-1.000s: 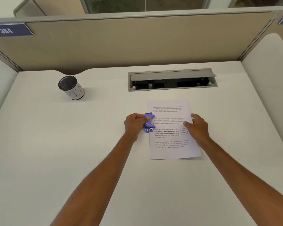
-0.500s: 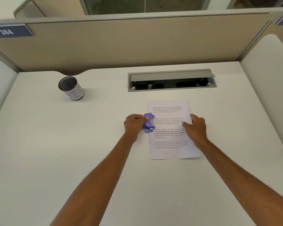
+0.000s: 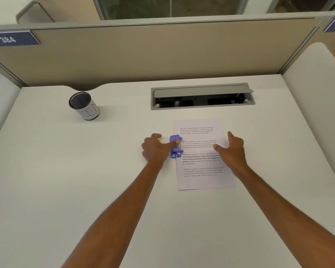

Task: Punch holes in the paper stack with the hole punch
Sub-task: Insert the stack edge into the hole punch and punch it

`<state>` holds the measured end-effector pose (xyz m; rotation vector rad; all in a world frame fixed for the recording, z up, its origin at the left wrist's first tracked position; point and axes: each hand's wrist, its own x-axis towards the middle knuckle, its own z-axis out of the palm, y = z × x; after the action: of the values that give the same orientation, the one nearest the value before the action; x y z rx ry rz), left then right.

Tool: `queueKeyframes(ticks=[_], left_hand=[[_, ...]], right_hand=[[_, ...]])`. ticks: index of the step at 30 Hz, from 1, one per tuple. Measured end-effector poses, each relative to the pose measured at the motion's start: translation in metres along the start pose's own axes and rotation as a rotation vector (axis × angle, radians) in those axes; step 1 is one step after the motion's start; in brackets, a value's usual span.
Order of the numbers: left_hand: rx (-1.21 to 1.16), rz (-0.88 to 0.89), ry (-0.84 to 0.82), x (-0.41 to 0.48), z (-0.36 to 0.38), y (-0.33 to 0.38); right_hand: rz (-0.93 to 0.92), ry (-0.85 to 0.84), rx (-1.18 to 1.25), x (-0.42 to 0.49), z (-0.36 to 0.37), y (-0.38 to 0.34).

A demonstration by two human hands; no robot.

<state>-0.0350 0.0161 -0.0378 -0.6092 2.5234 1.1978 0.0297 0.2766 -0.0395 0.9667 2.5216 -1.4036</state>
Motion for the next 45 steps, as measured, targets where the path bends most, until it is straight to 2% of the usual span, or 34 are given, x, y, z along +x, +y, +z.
queueKeyframes(ticks=[3,7,14,26,35,40,43,45], left_hand=[[0.211,-0.007,0.033,0.000,0.003,0.001],[0.191,-0.144,-0.103,0.005,0.001,0.006],[0.307,-0.250,-0.201,0.015,-0.010,0.018],[0.338,-0.248,-0.252,0.017,-0.009,0.023],[0.301,-0.270,-0.336,0.021,-0.027,0.028],[0.255,-0.275,-0.313,0.018,-0.024,0.027],[0.220,-0.214,-0.305,0.011,-0.023,0.021],[0.167,-0.113,-0.262,0.001,-0.020,0.015]], right_hand=[[-0.030,0.045,-0.009,-0.003,-0.005,0.004],[-0.060,0.053,0.013,-0.007,-0.011,0.008],[-0.080,0.110,0.006,-0.005,-0.018,0.017],[-0.053,0.163,-0.012,0.005,-0.015,0.034],[-0.034,0.058,-0.072,0.004,-0.016,0.029],[-0.037,0.022,-0.101,0.001,-0.017,0.026],[-0.035,0.011,-0.107,-0.001,-0.018,0.023],[-0.030,0.020,-0.091,-0.003,-0.020,0.023]])
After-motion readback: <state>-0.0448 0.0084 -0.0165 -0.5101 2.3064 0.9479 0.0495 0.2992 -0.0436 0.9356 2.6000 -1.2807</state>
